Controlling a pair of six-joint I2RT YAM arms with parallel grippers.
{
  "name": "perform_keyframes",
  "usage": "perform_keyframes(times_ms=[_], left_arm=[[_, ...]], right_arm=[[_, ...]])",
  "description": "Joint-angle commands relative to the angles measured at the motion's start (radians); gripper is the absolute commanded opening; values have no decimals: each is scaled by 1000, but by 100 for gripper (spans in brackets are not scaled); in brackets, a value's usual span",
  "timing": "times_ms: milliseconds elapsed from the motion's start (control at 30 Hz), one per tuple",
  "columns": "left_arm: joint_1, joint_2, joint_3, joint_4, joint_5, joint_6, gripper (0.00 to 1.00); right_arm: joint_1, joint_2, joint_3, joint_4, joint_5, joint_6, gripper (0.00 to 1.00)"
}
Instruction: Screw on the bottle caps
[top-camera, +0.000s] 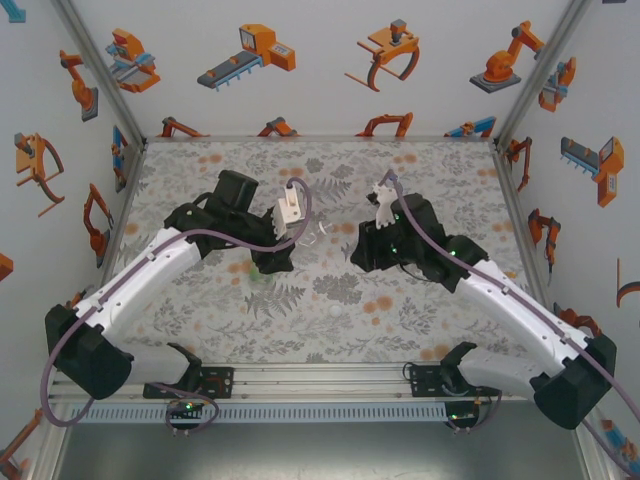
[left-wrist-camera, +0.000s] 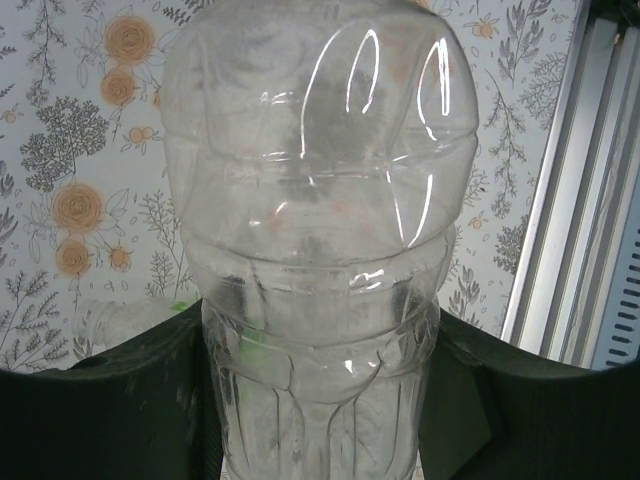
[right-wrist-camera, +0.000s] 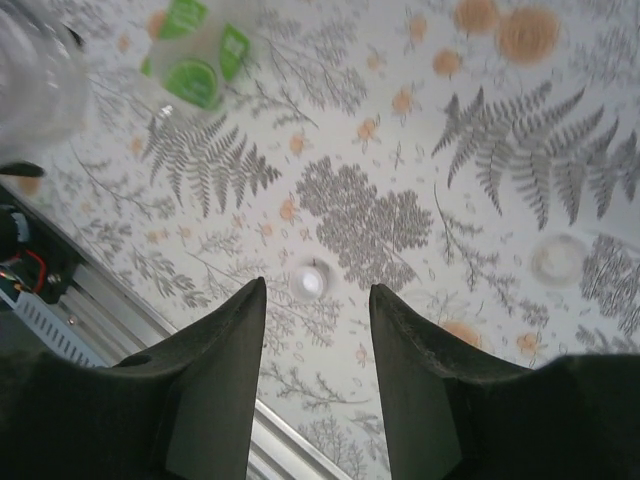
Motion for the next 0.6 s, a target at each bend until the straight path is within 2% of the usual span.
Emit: perform_keyframes(times_ms=[0,167,267,567], left_arm=[[-5,-37,-15,21,8,26,10],[-12,-37,-14,30,2,20,10],[-11,-43,-23,74,-77,-24,12],[23,-148,-108,233,-240,-89,14]], right_arm=[[20,17,-44,-97,89,75,44],[44,49,-97,-97,151,144,43],[59,91,-123,-94,151,181,42],[235,245,-83,-53,196,194,41]])
